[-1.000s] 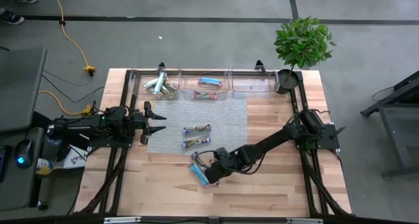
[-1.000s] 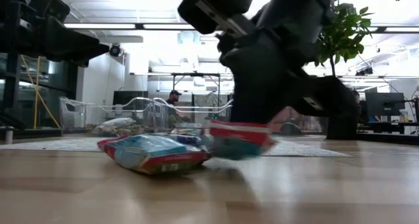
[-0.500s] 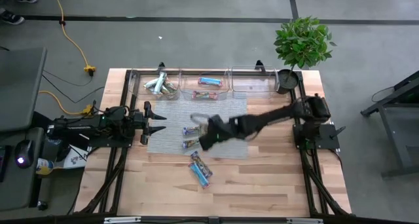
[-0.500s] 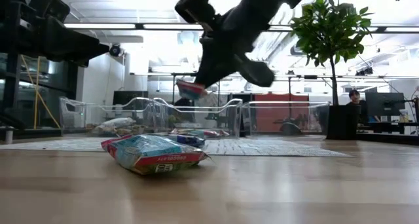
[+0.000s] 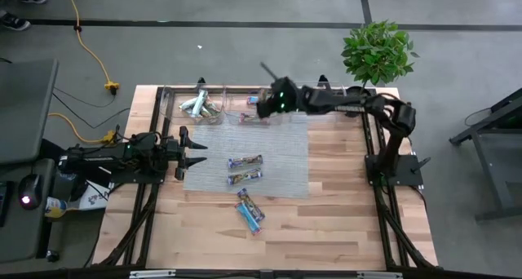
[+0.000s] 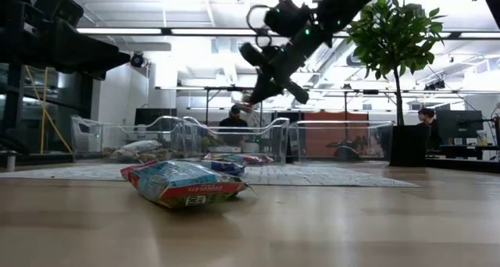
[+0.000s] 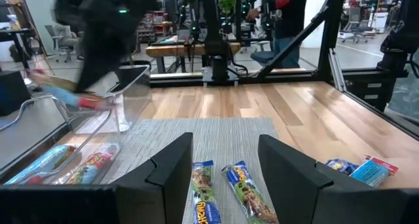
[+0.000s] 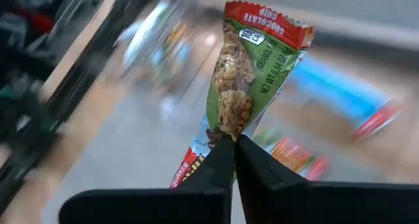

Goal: Pick and place Granola Bars by type
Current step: Put the red granola bar into the middle transparent bin

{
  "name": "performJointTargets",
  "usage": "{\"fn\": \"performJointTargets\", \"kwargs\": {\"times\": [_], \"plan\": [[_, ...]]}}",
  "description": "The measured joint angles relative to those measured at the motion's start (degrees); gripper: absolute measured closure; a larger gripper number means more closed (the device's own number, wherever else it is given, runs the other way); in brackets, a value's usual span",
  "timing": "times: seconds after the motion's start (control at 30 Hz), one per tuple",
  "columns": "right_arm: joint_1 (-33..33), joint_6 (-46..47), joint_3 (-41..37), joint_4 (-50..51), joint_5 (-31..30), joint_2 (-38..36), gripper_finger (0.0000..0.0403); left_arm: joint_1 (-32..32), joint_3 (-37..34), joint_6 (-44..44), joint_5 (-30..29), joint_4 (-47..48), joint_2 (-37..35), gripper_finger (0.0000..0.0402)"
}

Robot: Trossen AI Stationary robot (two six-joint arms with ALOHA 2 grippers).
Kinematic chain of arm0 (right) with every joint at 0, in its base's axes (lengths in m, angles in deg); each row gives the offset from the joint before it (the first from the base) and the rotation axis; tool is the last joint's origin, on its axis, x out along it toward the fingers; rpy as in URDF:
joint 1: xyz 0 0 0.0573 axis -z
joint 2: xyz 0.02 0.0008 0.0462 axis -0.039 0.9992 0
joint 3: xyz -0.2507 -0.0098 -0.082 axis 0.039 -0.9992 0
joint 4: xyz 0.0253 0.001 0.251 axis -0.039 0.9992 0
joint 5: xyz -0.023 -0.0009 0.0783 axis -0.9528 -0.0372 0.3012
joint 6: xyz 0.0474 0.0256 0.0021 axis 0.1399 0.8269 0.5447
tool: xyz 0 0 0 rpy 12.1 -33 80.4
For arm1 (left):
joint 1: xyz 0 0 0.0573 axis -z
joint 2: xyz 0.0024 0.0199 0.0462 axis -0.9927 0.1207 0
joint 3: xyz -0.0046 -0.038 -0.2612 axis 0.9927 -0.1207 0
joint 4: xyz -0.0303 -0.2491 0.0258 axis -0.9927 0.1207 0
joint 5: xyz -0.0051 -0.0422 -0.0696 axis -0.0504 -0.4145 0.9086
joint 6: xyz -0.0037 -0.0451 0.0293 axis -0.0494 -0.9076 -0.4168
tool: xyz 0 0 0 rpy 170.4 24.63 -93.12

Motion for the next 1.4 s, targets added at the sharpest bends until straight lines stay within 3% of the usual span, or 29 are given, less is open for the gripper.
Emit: {"fn": "performJointTargets", "kwargs": {"times": [0.27, 0.67, 1.03, 1.23, 1.4], "plan": [[9.15, -4.95, 0.0, -2.24, 6.14, 0.04, 0.0402, 0.0, 0.0, 0.0, 0.0, 0.0, 0.02, 0.0229], [9.46, -10.56, 0.0, 0.12, 7.01, 0.11, 0.0399, 0.0, 0.0, 0.0, 0.0, 0.0, 0.0, 0.0229], [9.42, -10.81, 0.0, -0.2, 5.68, 0.11, 0.0327, 0.0, 0.0, 0.0, 0.0, 0.0, 0.01, 0.0229], [8.26, -16.53, 0.0, -8.65, 15.81, 0.13, 0.0296, 0.02, 0.0, 0.0, 0.0, 0.0, 0.02, 0.0229], [3.16, -19.88, 0.0, -18.34, 23.6, 0.13, 0.0278, 0.02, 0.0, 0.0, 0.0, 0.0, 0.0, 0.0229]]}}
